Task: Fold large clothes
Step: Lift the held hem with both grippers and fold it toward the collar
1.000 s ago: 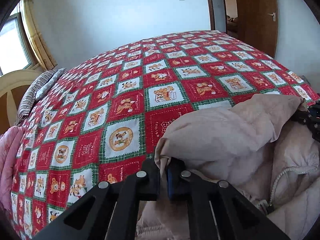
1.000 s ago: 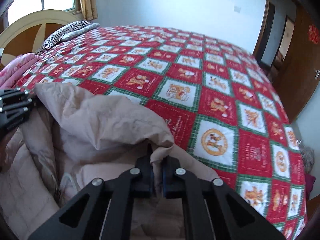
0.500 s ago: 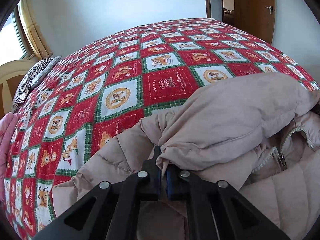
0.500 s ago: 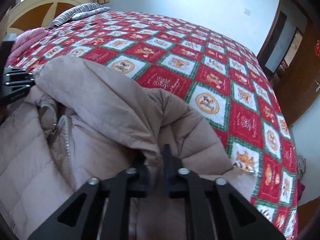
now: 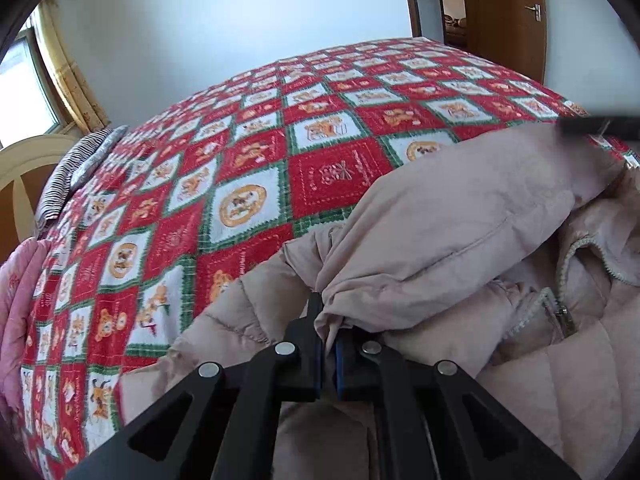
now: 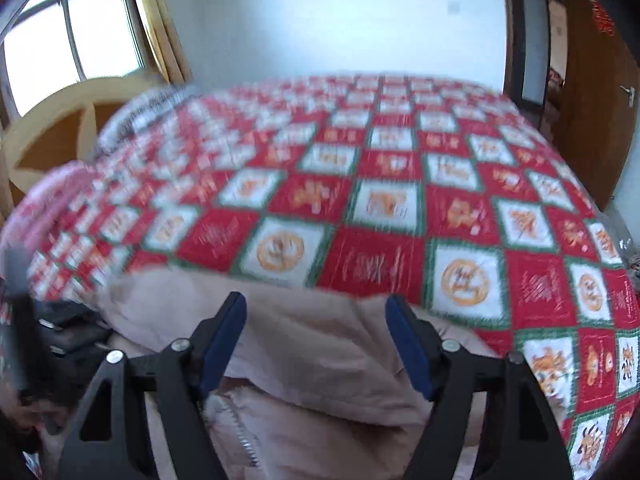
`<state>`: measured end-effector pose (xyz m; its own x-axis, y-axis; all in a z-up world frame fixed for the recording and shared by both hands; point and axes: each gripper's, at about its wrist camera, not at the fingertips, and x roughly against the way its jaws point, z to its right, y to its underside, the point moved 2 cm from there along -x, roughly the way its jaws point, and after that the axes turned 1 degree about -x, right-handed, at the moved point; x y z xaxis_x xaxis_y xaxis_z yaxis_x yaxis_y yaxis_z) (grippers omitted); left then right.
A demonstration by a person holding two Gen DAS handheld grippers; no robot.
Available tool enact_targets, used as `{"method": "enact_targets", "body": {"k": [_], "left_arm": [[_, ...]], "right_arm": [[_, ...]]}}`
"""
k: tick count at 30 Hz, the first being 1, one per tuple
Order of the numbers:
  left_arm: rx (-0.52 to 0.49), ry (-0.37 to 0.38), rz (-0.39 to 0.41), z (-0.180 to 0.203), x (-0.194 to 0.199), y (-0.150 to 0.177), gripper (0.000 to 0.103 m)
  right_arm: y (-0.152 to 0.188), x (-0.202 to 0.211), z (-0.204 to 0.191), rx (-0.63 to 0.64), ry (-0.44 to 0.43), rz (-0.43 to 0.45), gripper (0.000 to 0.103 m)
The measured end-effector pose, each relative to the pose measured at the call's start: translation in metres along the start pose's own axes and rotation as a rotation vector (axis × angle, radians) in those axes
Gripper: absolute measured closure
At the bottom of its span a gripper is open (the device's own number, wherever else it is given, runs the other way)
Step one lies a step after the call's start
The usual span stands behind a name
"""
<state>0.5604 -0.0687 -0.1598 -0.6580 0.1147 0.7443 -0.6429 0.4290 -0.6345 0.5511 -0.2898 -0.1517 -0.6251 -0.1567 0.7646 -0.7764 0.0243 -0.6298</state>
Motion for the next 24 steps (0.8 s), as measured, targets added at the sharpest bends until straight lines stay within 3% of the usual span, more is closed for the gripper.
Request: {"method": "enact_targets", "body": {"k": [1, 6, 7, 8, 9, 10, 12, 15, 17, 21, 24], "left_arm": [[0.004, 0.012, 0.015, 0.0, 0.012, -0.001, 0.098], [0.046, 0.11, 0.221, -0.007, 0.087, -0.008, 0.086], [0.073, 0.11, 0.256, -0.009, 0.095, -0.015, 0.064], [0.103, 0.092, 0.276, -0.009, 0.098, -0.023, 0.028], [0.134, 0.066, 0.29, -0.009, 0.098, -0.033, 0.013], [0.154, 0.048, 0.306, -0.008, 0.096, -0.044, 0.005], [0.168, 0.021, 0.275, -0.003, 0.073, -0.068, 0.005], [0.097, -0.117, 0.096, 0.008, 0.007, -0.084, 0.005], [0.042, -0.124, -0.002, 0.018, -0.028, -0.073, 0.005], [0.021, -0.116, -0.004, 0.028, -0.036, -0.041, 0.006], [0.018, -0.127, 0.004, 0.033, -0.034, -0.034, 0.005]], "right_arm": [[0.005, -0.01, -0.004, 0.019, -0.007, -0.046, 0.044], [0.033, -0.019, -0.007, 0.045, 0.009, -0.078, 0.045], [0.036, -0.021, -0.007, 0.044, 0.009, -0.084, 0.045], [0.038, -0.022, -0.007, 0.045, 0.008, -0.088, 0.045], [0.04, -0.023, -0.005, 0.047, 0.009, -0.091, 0.045], [0.042, -0.024, -0.006, 0.05, 0.012, -0.094, 0.045], [0.044, -0.021, -0.006, 0.059, 0.012, -0.103, 0.045], [0.048, -0.009, -0.011, 0.103, 0.019, -0.103, 0.045], [0.045, 0.01, -0.008, 0.075, -0.001, -0.032, 0.045], [0.026, 0.04, 0.009, -0.053, 0.008, 0.162, 0.042], [0.015, 0.017, 0.011, -0.106, -0.013, 0.123, 0.042]]}}
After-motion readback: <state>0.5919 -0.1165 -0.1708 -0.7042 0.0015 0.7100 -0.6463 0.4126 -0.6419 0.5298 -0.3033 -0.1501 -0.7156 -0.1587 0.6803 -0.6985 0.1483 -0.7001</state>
